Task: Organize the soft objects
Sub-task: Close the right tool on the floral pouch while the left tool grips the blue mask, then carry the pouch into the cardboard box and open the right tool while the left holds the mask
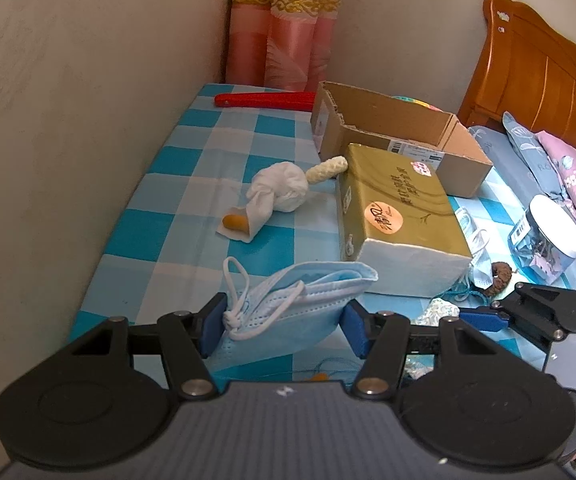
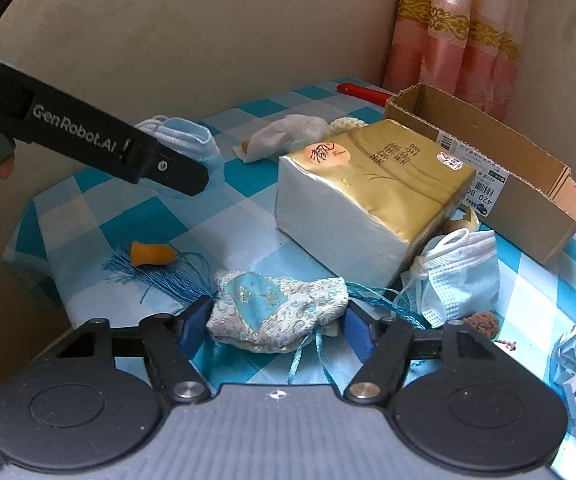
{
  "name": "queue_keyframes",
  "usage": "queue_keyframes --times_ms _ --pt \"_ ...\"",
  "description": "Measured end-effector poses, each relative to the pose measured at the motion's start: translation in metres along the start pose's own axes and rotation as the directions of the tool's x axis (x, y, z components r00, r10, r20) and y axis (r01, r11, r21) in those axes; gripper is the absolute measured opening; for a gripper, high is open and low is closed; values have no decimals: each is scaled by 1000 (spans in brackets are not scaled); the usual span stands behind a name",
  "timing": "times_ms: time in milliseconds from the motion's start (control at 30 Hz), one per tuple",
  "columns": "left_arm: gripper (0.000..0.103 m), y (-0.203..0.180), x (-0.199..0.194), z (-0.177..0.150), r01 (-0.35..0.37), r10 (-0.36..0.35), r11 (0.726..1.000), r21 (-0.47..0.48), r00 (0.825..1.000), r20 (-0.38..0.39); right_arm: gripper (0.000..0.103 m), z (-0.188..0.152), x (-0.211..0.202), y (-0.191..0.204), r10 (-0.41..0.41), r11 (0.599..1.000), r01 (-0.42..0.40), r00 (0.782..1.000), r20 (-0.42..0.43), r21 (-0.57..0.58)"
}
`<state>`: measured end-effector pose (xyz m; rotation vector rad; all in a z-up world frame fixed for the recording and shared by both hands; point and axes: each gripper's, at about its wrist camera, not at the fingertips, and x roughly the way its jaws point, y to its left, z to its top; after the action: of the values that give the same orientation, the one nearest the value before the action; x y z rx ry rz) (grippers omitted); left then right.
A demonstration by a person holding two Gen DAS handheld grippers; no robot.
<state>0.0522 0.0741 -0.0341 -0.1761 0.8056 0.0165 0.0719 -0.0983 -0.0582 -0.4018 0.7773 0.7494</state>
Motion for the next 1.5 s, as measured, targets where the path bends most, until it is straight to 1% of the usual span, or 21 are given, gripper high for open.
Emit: queue_keyframes --times_ms 200,333,433,767,933,1100,1233,1333,1500 --pt "59 -4 -4 2 -3 3 1000 19 1000 -7 68 2 -15 -1 0 1000 0 1000 14 -1" --pt "59 -7 -9 3 -10 10 999 38 1000 -10 68 5 -30 -5 17 1000 -17 999 30 15" --pt "59 -8 -11 5 -9 10 999 50 1000 -14 68 9 -41 -9 12 1000 -13 999 47 24" --pt "59 -10 -17 22 -24 24 998 64 1000 1 68 24 -70 -31 -43 998 37 993 106 59" --pt "59 -9 -21 35 -29 28 998 61 999 15 68 36 -82 -43 -67 996 58 989 135 65" --pt "59 -5 -25 50 -3 2 999 47 1000 24 68 50 -84 -56 -100 993 89 984 146 79" --pt "59 -7 -29 60 -23 21 998 57 999 45 68 60 -87 -68 -125 990 113 979 159 88" --pt "60 -11 -31 61 -21 18 998 61 998 52 68 73 -87 -82 -140 987 124 976 169 102" --pt "59 -19 -27 55 4 -6 998 64 999 35 68 99 -82 -112 -186 976 163 970 158 146"
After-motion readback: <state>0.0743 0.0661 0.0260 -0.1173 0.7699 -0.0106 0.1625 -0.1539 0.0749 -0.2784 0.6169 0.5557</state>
